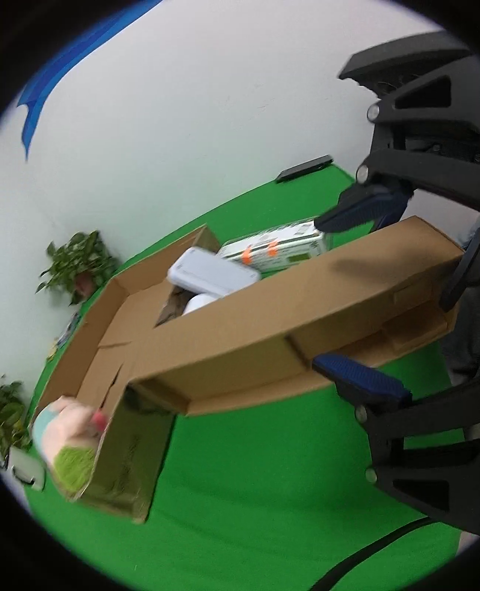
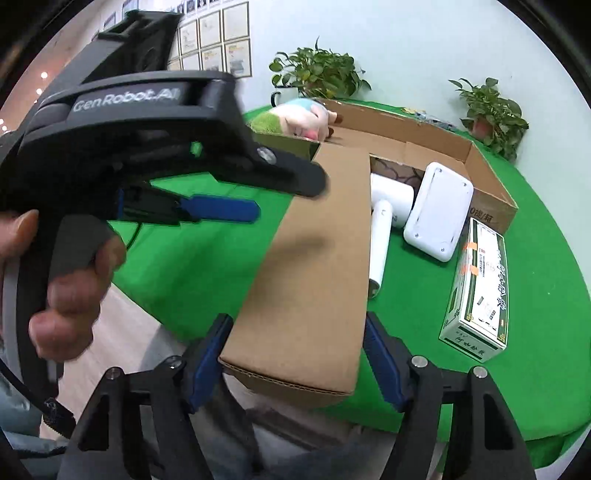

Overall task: Organize objects
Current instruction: 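Move the right tool to the long narrow cardboard box and grasp its rim, then lift the narrow cardboard box with the right gripper and carry it over the large box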

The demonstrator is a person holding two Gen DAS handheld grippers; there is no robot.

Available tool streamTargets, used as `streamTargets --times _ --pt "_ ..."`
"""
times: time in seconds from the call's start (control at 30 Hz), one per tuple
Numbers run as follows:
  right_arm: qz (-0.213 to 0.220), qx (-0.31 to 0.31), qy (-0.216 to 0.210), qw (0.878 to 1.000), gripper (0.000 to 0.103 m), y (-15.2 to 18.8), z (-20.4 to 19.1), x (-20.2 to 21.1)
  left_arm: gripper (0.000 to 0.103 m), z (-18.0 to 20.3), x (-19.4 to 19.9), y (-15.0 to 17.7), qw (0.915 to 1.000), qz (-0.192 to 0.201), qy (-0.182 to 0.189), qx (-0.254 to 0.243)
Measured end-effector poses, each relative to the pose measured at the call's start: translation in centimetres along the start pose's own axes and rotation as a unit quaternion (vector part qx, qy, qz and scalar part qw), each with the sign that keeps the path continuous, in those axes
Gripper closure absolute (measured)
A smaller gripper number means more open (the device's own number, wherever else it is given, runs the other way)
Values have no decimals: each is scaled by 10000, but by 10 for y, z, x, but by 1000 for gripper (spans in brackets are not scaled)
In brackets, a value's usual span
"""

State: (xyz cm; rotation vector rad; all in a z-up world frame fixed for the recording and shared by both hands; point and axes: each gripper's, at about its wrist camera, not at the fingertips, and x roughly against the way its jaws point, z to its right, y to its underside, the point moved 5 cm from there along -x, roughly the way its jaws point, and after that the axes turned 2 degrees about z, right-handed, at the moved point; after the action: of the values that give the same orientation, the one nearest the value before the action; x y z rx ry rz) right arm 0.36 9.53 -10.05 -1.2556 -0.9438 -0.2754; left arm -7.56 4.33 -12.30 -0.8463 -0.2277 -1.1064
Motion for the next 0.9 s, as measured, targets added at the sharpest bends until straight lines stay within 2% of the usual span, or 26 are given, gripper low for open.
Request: streamTargets --times 0.03,0.07,0.1,0.13,0.2,0.3,0.37,0.4,0.43,0.47,0.57,0.67,0.7,0.77,0.83,0.9 --pt "-9 -90 -73 9999 36 0 0 0 51 4 -3 2 9999 -67 33 -82" --pt "-8 -387 -321 9987 36 -2 6 1 54 10 -3 3 9997 -91 69 -196" --pt "-26 -698 -635 9955 36 -3 10 1 55 15 0 3 9996 -62 84 -262" --pt "-78 -1091 -1074 9882 36 -4 15 0 55 21 5 2 9993 12 102 -349" --pt "-94 -1850 -2014 9618 36 -5 22 -2 54 28 14 -1 9985 103 -113 -517" --pt "138 -2291 -2465 9416 35 -9 30 -1 54 29 19 -2 9960 62 -471 -757" --pt "159 -2324 -2207 9471 24 -7 39 -2 54 21 22 0 9943 -9 -754 -756" --pt "212 -2308 -1961 9528 15 -4 46 -1 54 16 25 2 9935 -30 -875 -730" --pt "262 -2289 -1785 9566 13 -3 52 1 50 13 27 4 9929 -18 -933 -732" --pt "307 -2254 -1642 9598 13 -1 56 5 46 11 30 6 9925 -7 -959 -751" --pt "527 -2019 -1324 9690 13 -7 65 16 46 7 29 8 9919 22 -989 -797" --pt "752 -1462 -1275 9781 13 -18 54 31 47 10 27 3 9935 124 -867 -730" --pt "841 -1222 -1077 9831 20 -21 48 38 47 12 28 0 9937 177 -842 -724" --pt "955 -881 -824 9881 21 -25 39 48 46 19 25 -8 9940 238 -742 -761" --pt "826 -835 -1153 9864 21 -27 33 46 47 30 19 -15 9935 214 -594 -944" --pt "845 -830 -1099 9869 21 -24 31 48 47 43 13 -20 9907 194 -583 -1213"
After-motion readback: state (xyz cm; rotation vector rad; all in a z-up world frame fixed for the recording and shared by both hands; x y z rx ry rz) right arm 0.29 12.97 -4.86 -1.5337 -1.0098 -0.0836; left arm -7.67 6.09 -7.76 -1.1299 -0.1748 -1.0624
